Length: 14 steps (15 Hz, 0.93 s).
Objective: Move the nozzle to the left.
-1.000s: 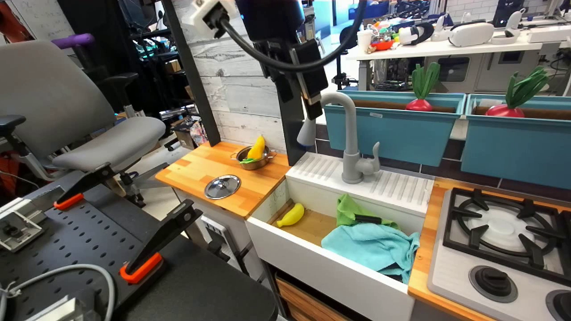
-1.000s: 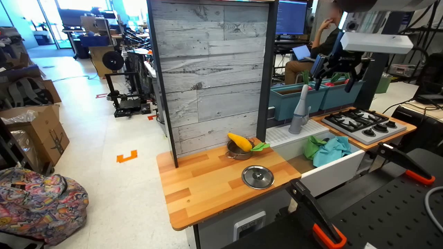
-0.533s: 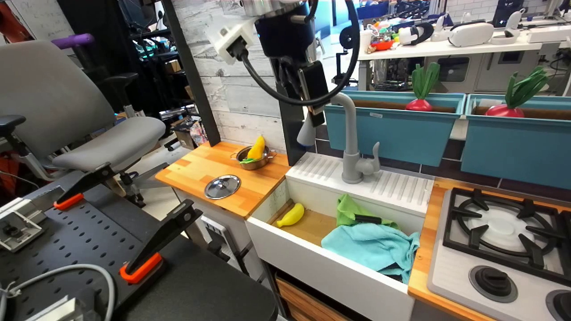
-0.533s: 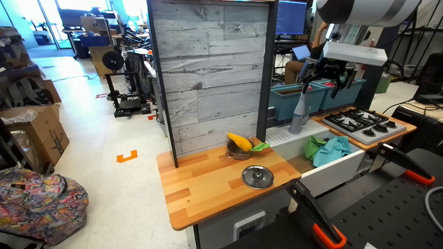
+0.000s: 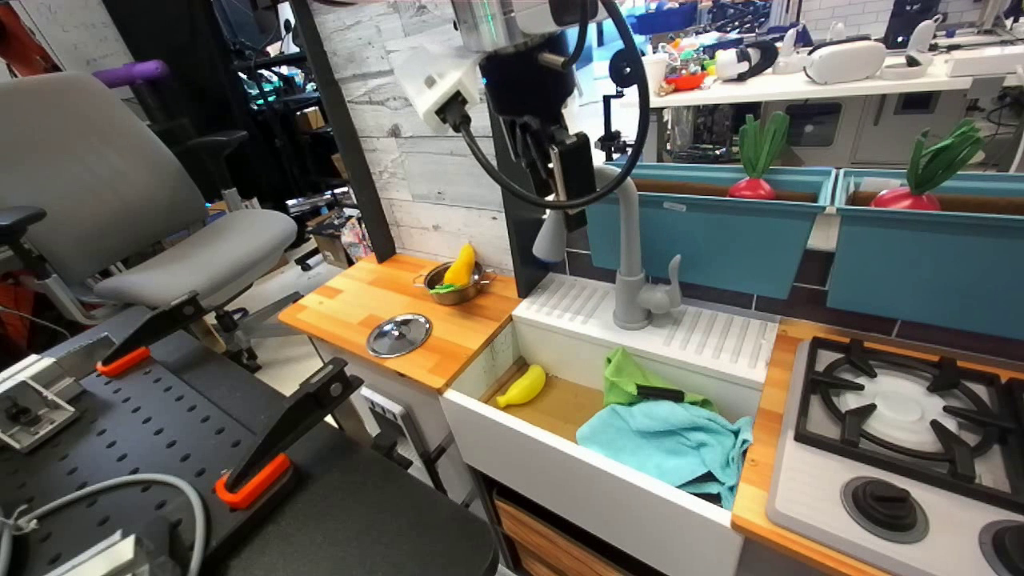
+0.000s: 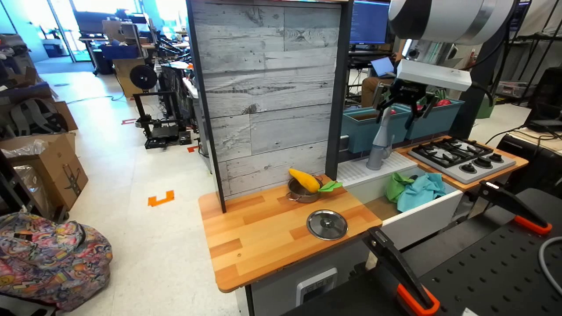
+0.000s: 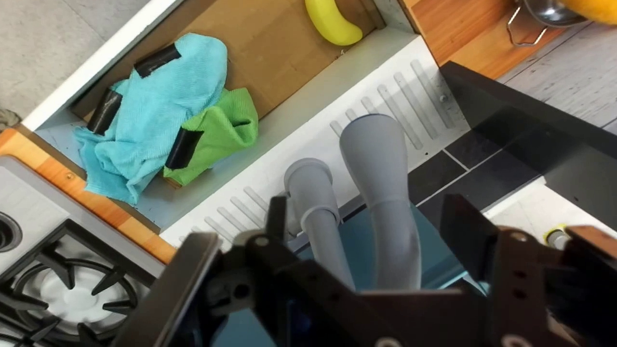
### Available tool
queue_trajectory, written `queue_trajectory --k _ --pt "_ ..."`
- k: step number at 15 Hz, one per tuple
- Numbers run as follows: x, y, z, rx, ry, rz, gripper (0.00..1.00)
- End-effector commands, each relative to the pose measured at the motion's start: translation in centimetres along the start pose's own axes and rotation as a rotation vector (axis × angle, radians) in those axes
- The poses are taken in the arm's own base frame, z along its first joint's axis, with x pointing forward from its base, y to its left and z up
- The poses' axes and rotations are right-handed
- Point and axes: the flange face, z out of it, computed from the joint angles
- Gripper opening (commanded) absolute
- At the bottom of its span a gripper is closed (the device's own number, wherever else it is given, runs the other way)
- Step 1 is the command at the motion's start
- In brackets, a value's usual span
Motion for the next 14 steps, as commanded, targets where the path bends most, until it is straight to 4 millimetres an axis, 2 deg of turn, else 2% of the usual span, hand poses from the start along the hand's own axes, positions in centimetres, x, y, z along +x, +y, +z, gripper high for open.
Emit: queue_trajectory --k 1,6,8,9,14 --pt "1.3 0.1 0.9 0.017 0.033 0.014 0.50" --pt "1.4 -0.2 1.4 0.016 0.025 0.009 0.12" --pt "1.3 -0.5 1.4 0.019 0.024 0.003 0.01" --pt "1.3 -0.5 1.4 0.019 0.024 0.003 0.06" --pt "2.3 -1.5 1.4 0.082 0.032 0.049 0.06"
